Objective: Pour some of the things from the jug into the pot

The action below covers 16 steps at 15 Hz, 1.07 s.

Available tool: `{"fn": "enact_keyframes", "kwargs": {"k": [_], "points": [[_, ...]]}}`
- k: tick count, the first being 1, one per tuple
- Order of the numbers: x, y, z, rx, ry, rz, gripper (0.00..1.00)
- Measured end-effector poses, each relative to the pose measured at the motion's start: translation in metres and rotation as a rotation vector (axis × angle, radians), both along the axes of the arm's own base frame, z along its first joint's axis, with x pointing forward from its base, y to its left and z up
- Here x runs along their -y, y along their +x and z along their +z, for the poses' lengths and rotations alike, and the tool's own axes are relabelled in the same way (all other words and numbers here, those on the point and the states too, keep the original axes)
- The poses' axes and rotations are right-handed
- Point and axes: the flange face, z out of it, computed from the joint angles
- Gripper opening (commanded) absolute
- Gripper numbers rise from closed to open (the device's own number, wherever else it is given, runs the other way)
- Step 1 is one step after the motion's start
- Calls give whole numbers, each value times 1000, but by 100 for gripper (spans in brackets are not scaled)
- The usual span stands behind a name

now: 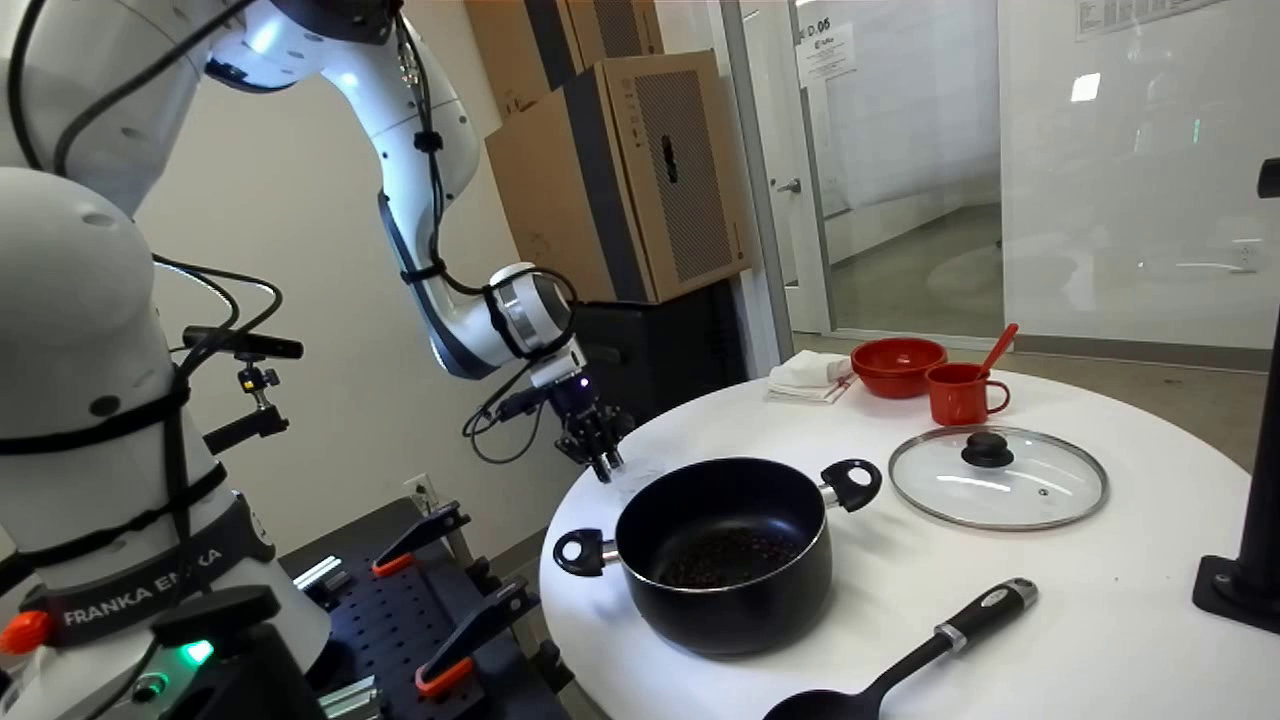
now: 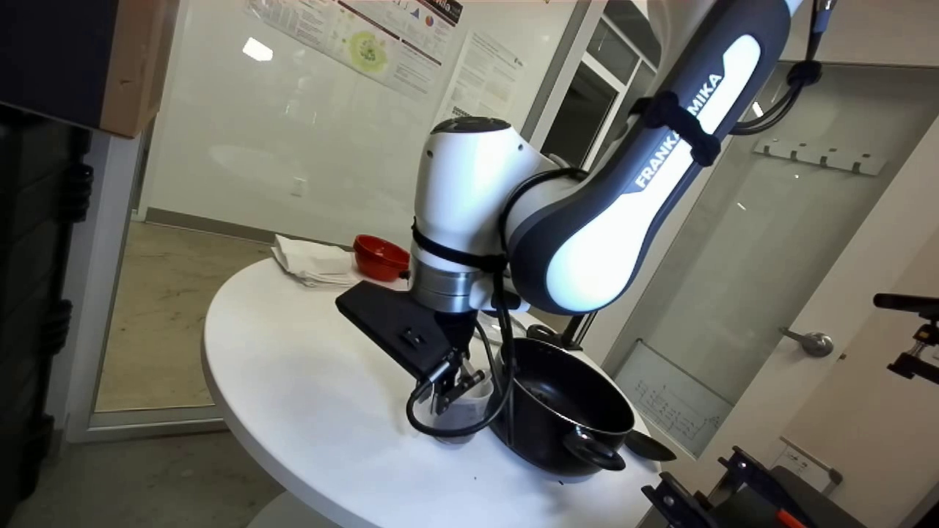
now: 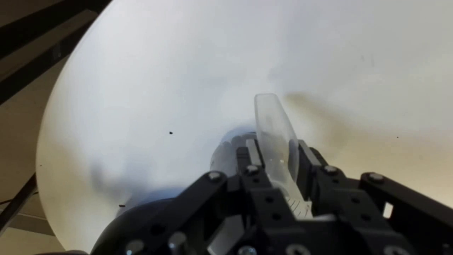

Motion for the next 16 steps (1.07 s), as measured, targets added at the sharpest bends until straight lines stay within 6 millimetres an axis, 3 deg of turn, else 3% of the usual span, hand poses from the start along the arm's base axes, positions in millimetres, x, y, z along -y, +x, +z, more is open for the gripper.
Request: {"fn": "enact_keyframes", "kwargs": {"k": [3, 5, 6, 8, 14, 16], "points": [[-1, -1, -2, -7, 2, 14, 10], [-1, 1, -1, -10, 5, 17, 28], [-1, 2, -1, -11, 7, 16, 53], [-1, 5, 0, -11, 14, 10, 54], [-5, 14, 11, -5, 64, 1, 95], [-5, 17, 15, -9, 76, -2, 100]]}}
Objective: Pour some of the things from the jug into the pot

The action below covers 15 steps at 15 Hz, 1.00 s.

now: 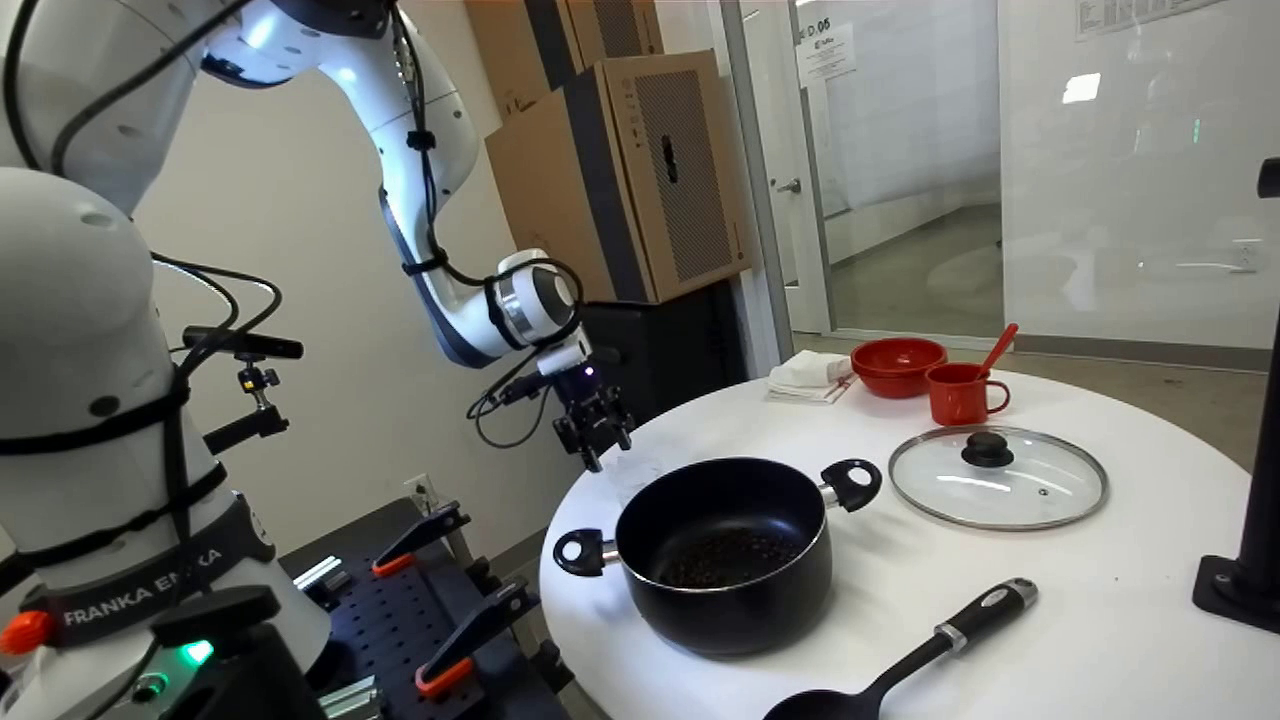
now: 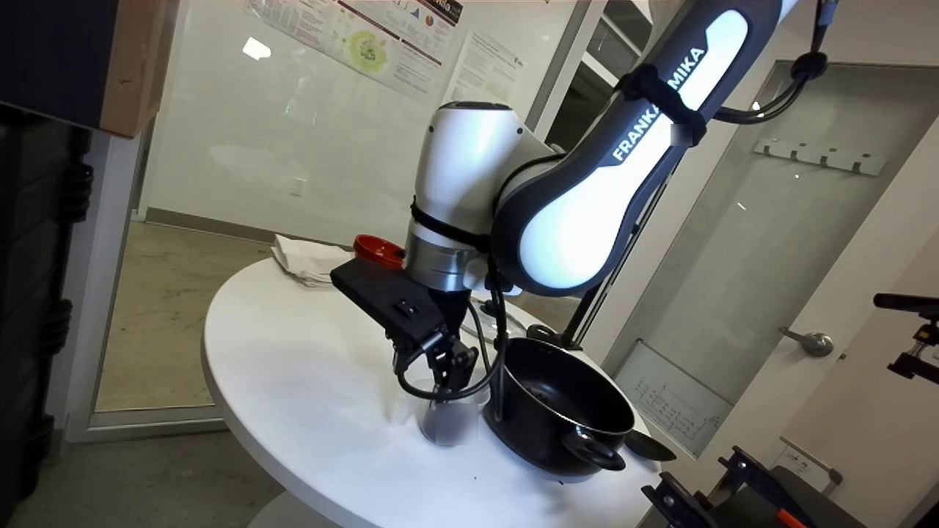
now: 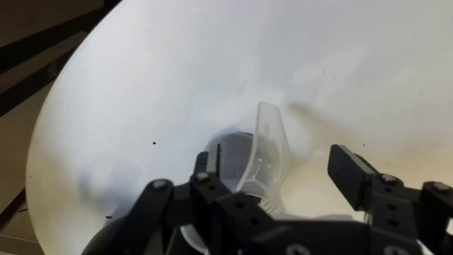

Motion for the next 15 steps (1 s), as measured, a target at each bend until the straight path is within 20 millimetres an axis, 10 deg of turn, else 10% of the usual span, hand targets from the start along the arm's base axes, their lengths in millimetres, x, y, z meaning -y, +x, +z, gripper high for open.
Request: {"fn": "enact_keyframes", "kwargs": {"k": [5, 15], "points": [[0, 9, 36, 1, 51, -33, 100], [34, 49, 185, 157, 91, -366, 100]]}}
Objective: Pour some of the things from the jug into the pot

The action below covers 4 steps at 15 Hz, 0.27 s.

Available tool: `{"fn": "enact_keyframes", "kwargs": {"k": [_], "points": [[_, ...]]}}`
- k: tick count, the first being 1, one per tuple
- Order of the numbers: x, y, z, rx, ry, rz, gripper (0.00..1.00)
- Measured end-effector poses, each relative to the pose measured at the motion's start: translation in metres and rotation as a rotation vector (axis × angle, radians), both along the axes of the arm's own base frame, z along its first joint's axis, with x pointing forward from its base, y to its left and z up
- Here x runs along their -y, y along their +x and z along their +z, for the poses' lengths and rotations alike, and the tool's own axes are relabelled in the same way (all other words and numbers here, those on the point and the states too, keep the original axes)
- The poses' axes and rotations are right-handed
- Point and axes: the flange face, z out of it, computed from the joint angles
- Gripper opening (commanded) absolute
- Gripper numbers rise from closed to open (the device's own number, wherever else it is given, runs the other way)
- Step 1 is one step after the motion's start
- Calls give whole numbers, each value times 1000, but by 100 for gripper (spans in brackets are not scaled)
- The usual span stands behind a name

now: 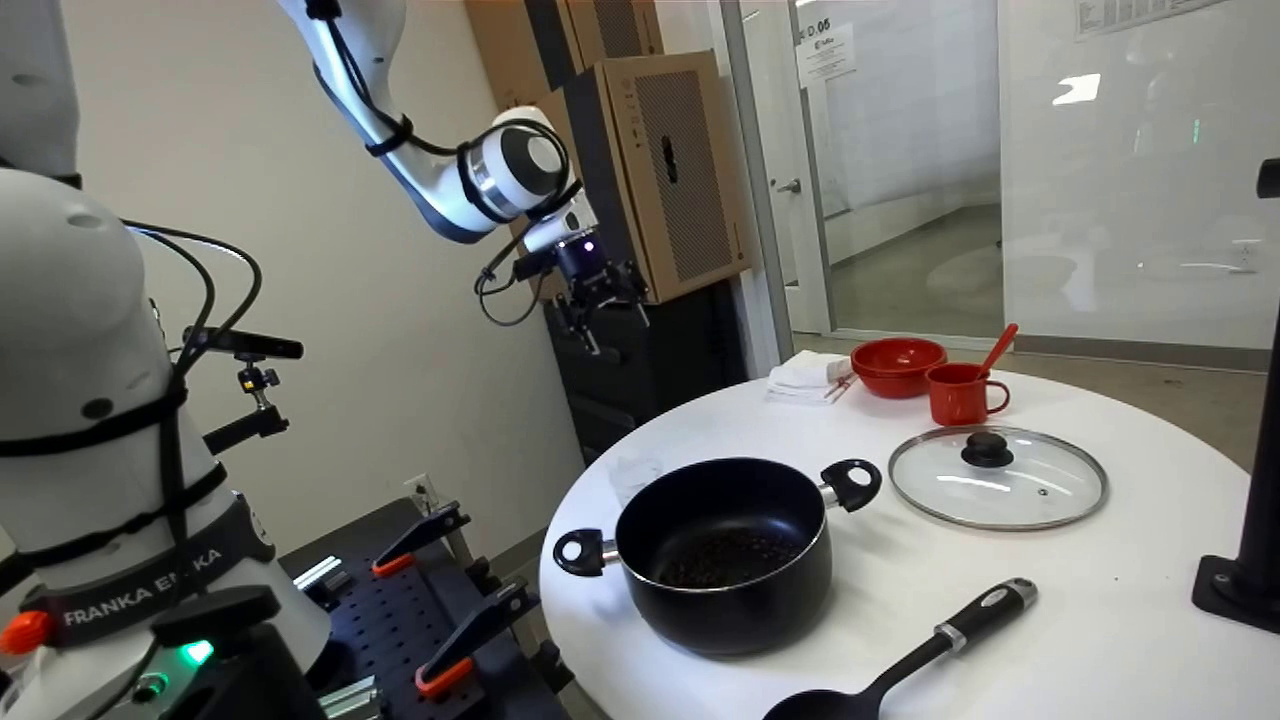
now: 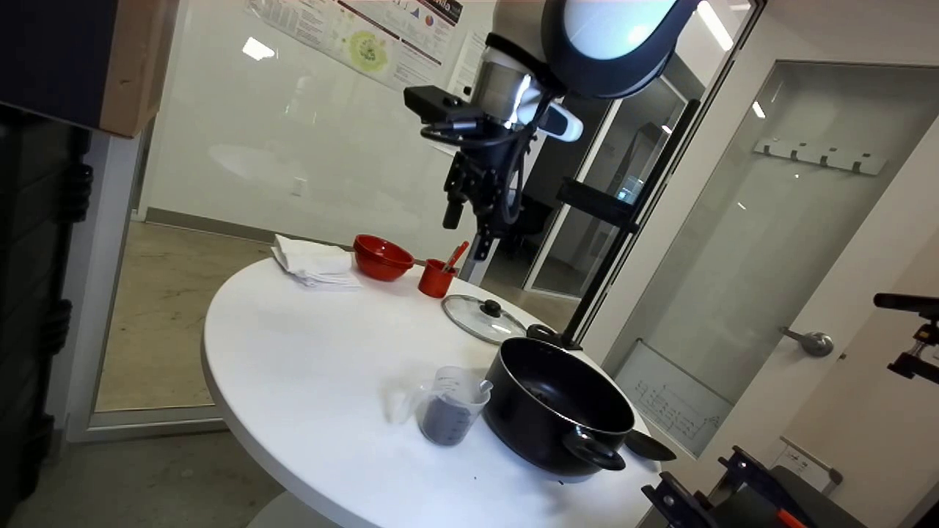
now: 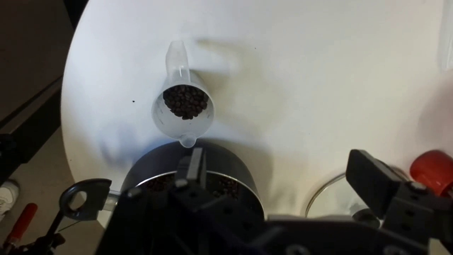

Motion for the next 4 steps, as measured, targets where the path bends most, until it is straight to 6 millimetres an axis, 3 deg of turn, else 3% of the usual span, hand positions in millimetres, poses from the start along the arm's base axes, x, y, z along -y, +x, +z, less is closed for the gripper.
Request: {"fn": "enact_keyframes", "kwargs": {"k": [4], "points": [[5, 1, 15, 12, 3, -53, 100]]}}
